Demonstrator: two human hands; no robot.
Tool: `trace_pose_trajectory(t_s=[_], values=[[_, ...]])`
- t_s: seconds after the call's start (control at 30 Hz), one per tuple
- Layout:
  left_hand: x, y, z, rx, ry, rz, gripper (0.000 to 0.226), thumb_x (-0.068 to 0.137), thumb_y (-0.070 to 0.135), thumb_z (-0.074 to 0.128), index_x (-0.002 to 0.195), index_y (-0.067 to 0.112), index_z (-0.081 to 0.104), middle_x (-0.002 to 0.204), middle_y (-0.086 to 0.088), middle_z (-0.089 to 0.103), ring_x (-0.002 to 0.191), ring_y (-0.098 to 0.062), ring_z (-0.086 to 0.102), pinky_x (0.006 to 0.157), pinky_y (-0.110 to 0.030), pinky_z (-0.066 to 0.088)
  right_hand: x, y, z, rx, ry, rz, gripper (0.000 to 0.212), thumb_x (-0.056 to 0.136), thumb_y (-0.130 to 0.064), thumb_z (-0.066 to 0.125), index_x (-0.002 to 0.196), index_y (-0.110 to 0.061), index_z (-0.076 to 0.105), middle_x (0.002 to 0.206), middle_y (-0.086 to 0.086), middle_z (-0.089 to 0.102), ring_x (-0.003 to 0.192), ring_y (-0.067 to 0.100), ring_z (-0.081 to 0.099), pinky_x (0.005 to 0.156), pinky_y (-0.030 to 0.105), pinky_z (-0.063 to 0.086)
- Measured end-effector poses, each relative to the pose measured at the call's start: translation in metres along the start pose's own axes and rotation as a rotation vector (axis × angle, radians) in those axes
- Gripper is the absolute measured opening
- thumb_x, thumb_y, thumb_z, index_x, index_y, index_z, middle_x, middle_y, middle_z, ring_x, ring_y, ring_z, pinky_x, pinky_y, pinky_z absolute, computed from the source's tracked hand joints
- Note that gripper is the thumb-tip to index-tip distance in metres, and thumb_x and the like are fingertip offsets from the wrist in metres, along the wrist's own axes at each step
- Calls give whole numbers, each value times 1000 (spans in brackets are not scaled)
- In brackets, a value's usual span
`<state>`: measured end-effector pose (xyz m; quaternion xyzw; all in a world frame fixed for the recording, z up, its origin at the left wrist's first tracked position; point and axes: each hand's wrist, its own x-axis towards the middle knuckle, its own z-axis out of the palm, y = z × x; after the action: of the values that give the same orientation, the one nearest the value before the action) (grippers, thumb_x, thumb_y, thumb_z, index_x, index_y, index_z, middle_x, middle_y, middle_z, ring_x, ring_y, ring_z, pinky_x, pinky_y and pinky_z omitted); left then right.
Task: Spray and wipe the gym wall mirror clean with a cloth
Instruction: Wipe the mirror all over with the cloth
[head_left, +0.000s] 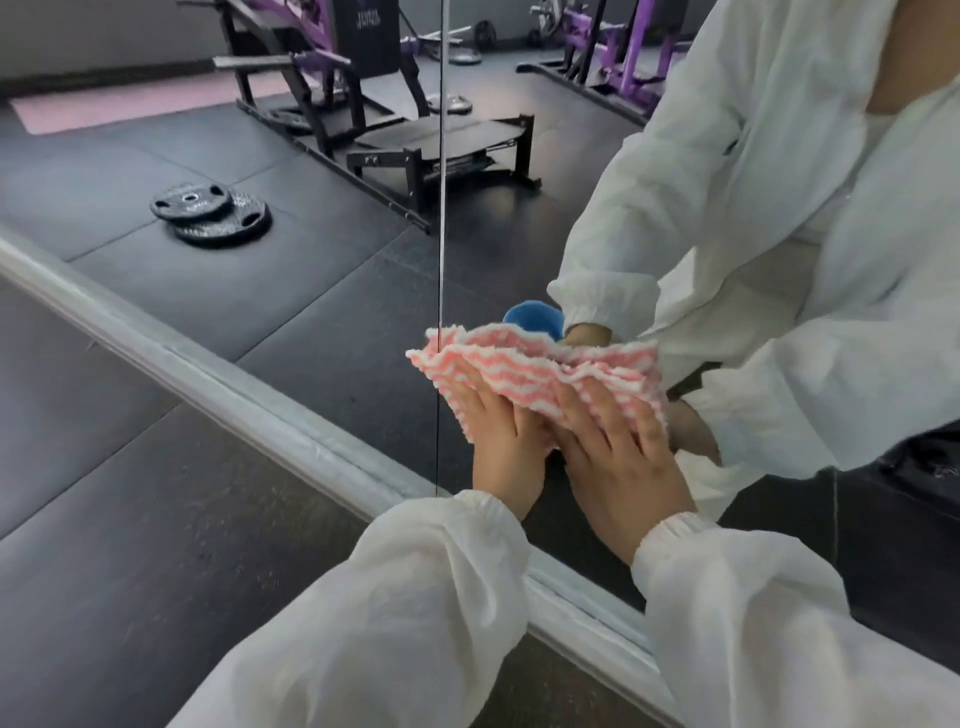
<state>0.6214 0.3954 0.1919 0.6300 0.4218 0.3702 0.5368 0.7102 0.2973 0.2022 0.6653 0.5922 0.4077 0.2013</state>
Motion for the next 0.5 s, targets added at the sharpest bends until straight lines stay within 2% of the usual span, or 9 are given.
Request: trace_pose_trajectory(t_s=[0.03,0.1,0.13,0.17,0.23,0.33,0.4,0.43,0.5], values=[[0,-14,-2,-13,-26,28,85,93,39,41,148,15,-18,158,-3,-16,146,-29,4,115,-52,22,1,-7,2,-10,-38,-11,71,88,-28,23,149,-8,-6,154,22,-22,141,43,-20,112,57,-16],[1,-40,-4,-67,-93,65,87,89,60,41,136,42,-30,144,30,-33,146,-10,-6,117,-44,17,-13,-32,16,-76,-104,-61,67,88,-25,19,149,-7,-5,154,21,-22,140,44,-21,110,58,-18],[1,-53,-4,-51,-92,66,87,85,65,38,133,44,-31,139,33,-36,144,-5,-11,119,-40,12,-17,-42,19,-74,-193,-78,66,88,-23,17,149,-8,-4,154,20,-21,139,44,-23,110,58,-19],[0,-66,-3,-19,-81,64,89,82,68,37,132,42,-31,139,29,-37,143,-3,-14,120,-37,7,-20,-52,25,-59,-262,-99,65,88,-21,14,148,-7,-4,153,21,-22,139,44,-24,109,59,-21],[0,-91,1,6,-70,16,92,76,72,37,130,42,-31,145,19,-34,143,-5,-16,120,-36,4,-28,-72,40,-60,-256,-138,65,87,-17,8,147,-3,-14,151,23,-27,137,46,-27,106,60,-24],[2,-132,6,-106,-100,-117,103,73,80,44,136,43,-29,156,7,-20,146,-12,0,118,-42,17,-39,-99,53,-97,-385,-242,66,88,-13,7,142,1,-28,146,27,-36,130,49,-36,99,63,-31],[3,-160,8,-224,-119,-255,100,85,64,50,145,31,-24,158,2,-3,142,-13,20,110,-38,35,-43,-117,65,-69,-442,-291,67,92,-18,13,141,-1,-30,140,29,-42,122,52,-44,91,64,-37],[4,-172,8,-246,-133,-301,91,94,47,48,147,24,-23,156,2,6,135,-10,28,102,-26,44,-44,-124,69,-33,-460,-302,67,95,-21,17,141,-2,-28,139,29,-43,121,52,-46,89,63,-38],[6,-196,8,-227,-180,-352,78,100,26,41,147,14,-19,148,1,18,123,-7,35,80,-6,46,-46,-140,83,-13,-463,-357,70,99,-27,23,141,1,-26,138,30,-44,119,51,-47,87,62,-40]])
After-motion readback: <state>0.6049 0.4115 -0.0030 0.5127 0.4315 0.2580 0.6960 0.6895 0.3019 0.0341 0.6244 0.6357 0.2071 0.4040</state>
